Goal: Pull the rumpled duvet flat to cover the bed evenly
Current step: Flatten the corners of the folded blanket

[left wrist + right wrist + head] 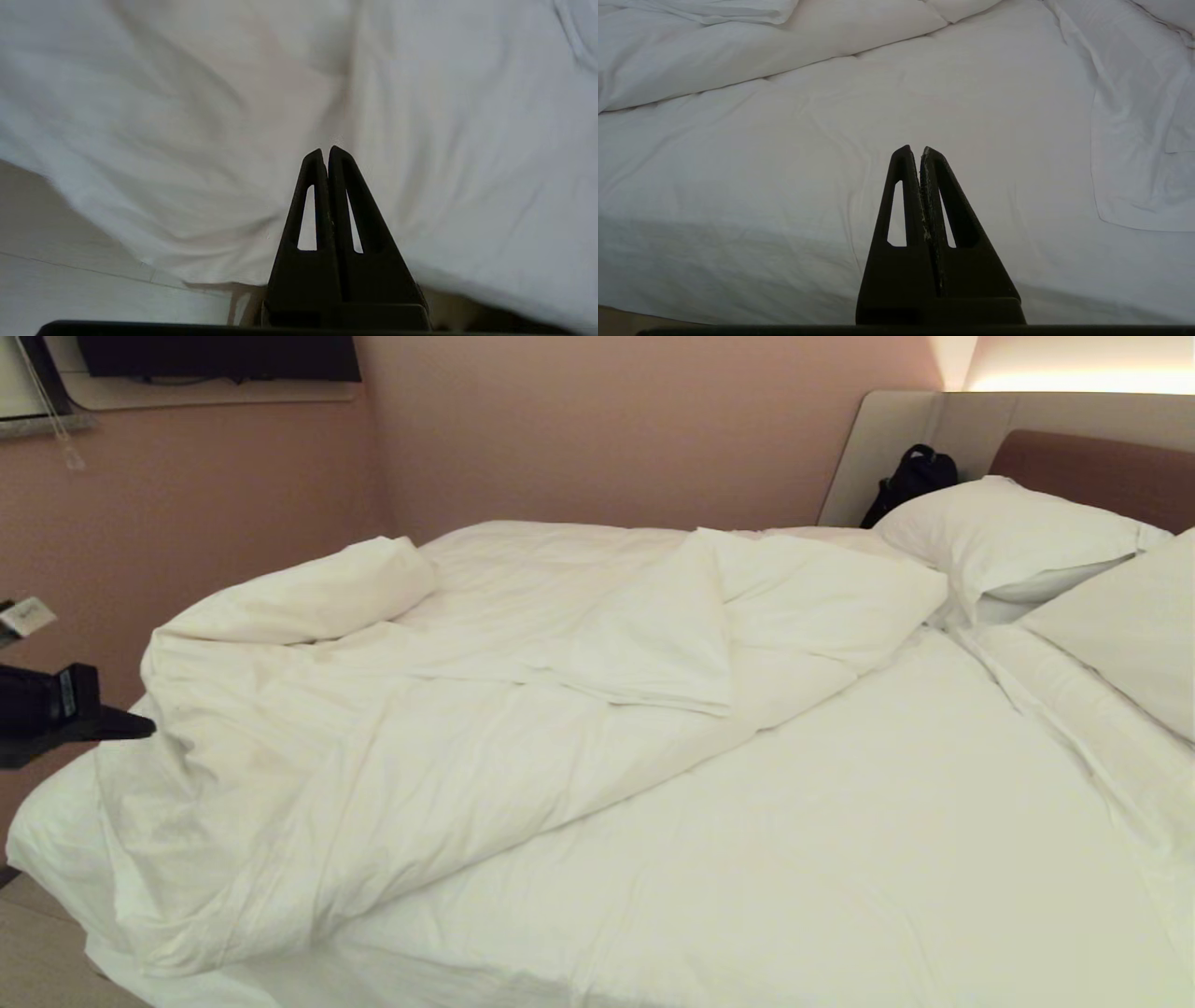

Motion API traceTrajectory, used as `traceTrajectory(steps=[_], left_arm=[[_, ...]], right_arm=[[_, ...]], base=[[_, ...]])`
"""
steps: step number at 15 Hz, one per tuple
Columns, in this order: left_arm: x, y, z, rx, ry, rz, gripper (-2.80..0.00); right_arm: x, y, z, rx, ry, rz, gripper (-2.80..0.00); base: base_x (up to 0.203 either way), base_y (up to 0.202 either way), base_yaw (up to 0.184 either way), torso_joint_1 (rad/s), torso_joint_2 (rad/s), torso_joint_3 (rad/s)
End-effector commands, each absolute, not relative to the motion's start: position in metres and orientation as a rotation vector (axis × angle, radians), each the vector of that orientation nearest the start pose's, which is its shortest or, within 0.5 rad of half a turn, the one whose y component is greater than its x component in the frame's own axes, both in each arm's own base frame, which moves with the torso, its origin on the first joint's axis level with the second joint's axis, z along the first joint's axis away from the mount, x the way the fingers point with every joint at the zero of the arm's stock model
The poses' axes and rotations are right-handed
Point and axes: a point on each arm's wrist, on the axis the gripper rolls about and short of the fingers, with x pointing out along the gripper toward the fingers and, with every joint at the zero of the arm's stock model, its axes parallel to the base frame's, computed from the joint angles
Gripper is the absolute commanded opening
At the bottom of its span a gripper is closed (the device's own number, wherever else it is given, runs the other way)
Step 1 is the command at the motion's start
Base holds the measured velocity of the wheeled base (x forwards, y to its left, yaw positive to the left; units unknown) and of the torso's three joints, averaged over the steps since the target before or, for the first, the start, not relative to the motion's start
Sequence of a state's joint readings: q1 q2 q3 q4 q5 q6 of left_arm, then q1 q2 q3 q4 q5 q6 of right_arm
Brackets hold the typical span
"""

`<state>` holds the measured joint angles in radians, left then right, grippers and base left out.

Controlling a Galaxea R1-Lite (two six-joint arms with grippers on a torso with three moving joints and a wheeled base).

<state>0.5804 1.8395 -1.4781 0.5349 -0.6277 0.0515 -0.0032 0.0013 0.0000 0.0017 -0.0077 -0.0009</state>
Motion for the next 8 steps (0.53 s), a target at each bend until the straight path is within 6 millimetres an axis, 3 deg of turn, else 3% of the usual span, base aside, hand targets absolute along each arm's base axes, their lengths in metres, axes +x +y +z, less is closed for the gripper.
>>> traceTrajectory(steps=[1,3,8], left_arm=[[0.284,0.143,0.223,-0.440,0.756,-0.133,-2.80],[0.309,0.128,0.215,-0.469,0.795,-0.178,-2.80],[0.376,0.122,0.185,-0.448,0.845,-0.179,-2.80]], right_arm=[[-0.023,0.000,0.075,-0.002,0.003,-0.011,-2.80],[-0.023,0.000,0.075,-0.002,0.003,-0.011,-2.80],[-0.023,0.000,0.075,-0.002,0.003,-0.011,-2.80]], base=[[0.000,0.000,0.000,0.000,0.00,0.000],[0.000,0.000,0.000,0.000,0.00,0.000],[0.000,0.000,0.000,0.000,0.00,0.000]])
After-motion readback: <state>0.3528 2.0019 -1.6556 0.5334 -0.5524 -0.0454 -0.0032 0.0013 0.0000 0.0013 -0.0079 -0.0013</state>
